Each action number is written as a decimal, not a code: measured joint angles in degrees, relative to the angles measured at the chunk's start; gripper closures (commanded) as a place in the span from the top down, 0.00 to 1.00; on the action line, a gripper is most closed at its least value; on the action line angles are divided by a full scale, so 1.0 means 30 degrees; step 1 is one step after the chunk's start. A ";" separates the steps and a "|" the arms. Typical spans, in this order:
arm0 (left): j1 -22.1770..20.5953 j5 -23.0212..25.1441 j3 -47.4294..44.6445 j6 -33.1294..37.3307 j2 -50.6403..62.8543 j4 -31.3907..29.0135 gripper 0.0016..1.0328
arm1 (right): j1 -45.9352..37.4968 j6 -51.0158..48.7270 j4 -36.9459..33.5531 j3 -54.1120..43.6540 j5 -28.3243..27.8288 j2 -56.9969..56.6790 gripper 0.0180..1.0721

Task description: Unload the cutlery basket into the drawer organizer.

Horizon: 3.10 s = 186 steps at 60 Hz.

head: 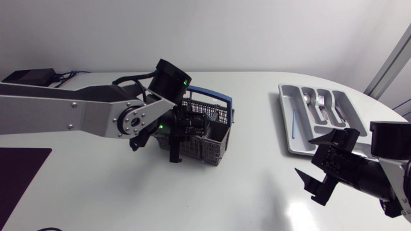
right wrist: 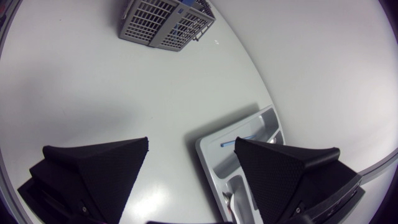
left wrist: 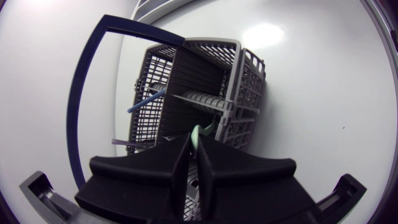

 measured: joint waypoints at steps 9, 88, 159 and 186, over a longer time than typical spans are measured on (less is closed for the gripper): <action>0.0000 0.0000 0.0058 0.0000 -0.0933 -0.0160 0.03 | 0.1129 0.0736 -0.0772 0.0007 0.0619 -0.0648 0.95; -0.0947 0.6827 0.8167 -1.8637 -0.0568 -1.1322 0.03 | 1.1679 1.2167 -0.1661 0.6266 0.1880 0.2834 0.84; 0.1304 1.1613 0.9821 -2.1536 0.1129 -1.1737 0.21 | 1.4039 1.1089 0.3606 0.7118 0.7380 0.6921 0.05; 0.2317 1.1672 1.0666 -2.1048 0.0561 -1.1154 0.75 | 1.3158 1.0353 0.1778 0.6929 0.4670 0.6288 0.06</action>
